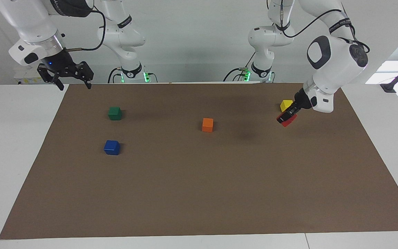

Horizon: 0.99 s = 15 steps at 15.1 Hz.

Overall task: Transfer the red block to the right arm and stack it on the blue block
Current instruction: 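Lift the red cube with the left gripper while the right gripper approaches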

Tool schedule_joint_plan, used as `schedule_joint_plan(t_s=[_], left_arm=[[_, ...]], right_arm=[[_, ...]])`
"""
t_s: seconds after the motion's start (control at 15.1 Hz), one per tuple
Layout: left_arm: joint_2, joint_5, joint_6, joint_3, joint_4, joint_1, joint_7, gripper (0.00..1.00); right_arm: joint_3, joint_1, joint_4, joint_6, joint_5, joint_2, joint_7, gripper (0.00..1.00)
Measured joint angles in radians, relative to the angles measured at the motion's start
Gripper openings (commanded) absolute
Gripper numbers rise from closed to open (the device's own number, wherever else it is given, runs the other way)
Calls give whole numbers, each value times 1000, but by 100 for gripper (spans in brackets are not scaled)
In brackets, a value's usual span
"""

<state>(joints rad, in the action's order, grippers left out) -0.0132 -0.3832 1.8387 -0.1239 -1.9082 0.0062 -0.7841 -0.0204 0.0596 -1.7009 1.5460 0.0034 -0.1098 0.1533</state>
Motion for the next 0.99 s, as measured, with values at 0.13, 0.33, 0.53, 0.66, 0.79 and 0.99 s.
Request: schedule_joint_plan(t_s=[0.13,0.33,0.53,0.66,0.79,0.99], left_arm=[[-34,-115,-5,-40,1,-1,-139,0],[-62,-211,-5,-107,0,-14,-349,0],[-65,-327,56,-135,-2,-67,-495,0],[-65,-377,104,-136,-9,-106,-542,0],[-65,-433,137,-137,-21,-134,-558,0],[-65,-468,184,-139,-41,-169,-574,0]], right_arm=[[-1,19,-30,0,68,-12,27,100],[-1,78,-100,-1,204,-32,108,100],[-4,151,-193,10,362,-31,231,100],[-4,174,-250,11,480,-29,267,100],[-3,197,-303,5,587,-16,340,100],[-4,230,-355,-23,707,34,452,100]])
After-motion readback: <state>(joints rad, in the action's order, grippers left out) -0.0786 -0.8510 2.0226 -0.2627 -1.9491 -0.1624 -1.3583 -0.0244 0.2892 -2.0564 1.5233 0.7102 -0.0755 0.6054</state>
